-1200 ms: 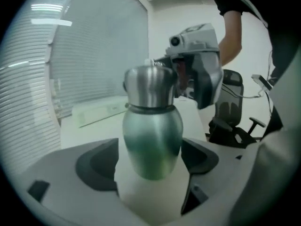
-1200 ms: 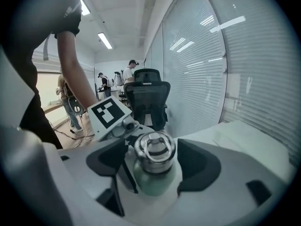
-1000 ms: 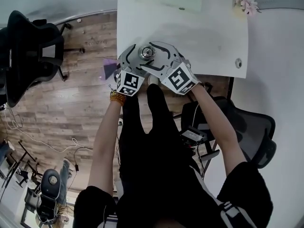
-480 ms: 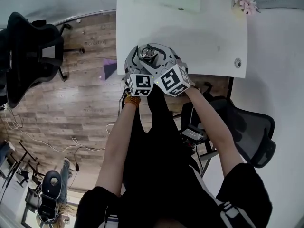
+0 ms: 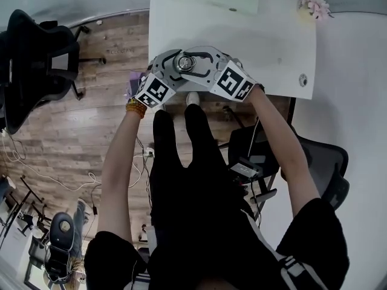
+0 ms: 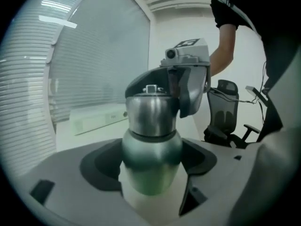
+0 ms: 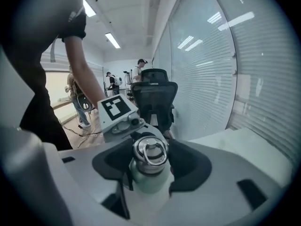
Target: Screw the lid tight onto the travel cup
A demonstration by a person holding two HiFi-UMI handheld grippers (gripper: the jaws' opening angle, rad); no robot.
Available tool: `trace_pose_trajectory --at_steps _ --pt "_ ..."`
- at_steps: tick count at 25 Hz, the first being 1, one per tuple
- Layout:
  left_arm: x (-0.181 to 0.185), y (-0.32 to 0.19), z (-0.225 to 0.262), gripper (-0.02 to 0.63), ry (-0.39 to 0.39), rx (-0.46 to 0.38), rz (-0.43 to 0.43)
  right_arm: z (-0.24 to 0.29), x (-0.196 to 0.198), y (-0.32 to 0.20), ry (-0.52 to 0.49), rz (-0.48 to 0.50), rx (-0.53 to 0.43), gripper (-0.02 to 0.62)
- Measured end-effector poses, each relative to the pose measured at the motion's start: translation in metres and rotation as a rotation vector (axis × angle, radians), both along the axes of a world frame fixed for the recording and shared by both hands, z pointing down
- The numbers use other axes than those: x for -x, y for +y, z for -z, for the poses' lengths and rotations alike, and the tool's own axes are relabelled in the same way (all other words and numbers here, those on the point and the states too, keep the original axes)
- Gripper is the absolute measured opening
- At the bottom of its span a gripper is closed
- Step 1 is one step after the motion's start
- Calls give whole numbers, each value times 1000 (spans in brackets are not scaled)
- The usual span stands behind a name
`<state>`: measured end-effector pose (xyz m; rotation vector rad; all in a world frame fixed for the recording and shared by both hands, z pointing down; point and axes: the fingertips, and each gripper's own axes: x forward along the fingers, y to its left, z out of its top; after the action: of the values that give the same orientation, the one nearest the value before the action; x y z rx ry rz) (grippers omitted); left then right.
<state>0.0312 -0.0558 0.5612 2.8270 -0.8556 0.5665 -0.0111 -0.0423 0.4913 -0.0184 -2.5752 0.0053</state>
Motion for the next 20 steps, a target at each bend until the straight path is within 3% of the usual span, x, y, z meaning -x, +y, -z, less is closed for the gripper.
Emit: trace_pose_trajectory --at_steps 2,4,6,10,12,14,17,20 --pt "-3 1 -1 373 -37 1 -52 0 -2 2 -2 -8 -25 248" --pt "1 3 -4 381 -86 -5 -33 2 -4 7 -3 -38 -7 354" --pt "11 4 -5 396 -101 1 68 6 -4 9 30 -95 -16 353" --pt "17 3 -2 396 -55 35 373 4 3 -6 162 -273 5 347" --pt "15 -1 1 368 -35 53 488 1 9 -10 210 -296 18 267" --pt "14 -4 1 367 -25 61 543 -2 11 -10 235 -276 0 250" --pt "11 -3 0 365 -25 34 487 -4 8 -5 239 -196 -31 250" --pt "9 -3 -1 365 -17 21 340 -7 7 -3 253 -76 -92 247"
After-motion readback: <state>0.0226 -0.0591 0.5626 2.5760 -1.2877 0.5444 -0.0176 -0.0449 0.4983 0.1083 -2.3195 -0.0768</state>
